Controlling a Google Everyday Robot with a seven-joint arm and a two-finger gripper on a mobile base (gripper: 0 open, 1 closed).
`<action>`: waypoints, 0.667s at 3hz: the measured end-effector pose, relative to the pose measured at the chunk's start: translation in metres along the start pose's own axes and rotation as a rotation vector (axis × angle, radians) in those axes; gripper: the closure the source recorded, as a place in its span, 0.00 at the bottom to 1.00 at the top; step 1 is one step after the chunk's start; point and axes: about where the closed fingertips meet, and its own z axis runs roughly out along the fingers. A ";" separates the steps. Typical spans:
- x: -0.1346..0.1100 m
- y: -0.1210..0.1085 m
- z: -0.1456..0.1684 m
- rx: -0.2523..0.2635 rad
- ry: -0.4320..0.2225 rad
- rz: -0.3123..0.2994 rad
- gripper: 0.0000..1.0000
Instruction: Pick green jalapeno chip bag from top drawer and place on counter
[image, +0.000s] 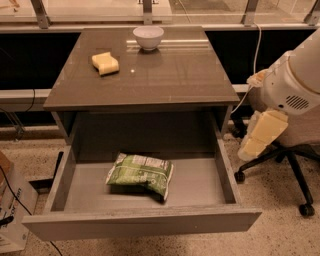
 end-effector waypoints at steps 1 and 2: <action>-0.015 0.011 0.042 -0.011 -0.035 0.027 0.00; -0.034 0.019 0.107 -0.050 -0.111 0.057 0.00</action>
Offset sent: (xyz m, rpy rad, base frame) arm 0.0427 0.0996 -0.1407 0.2173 0.0668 0.0012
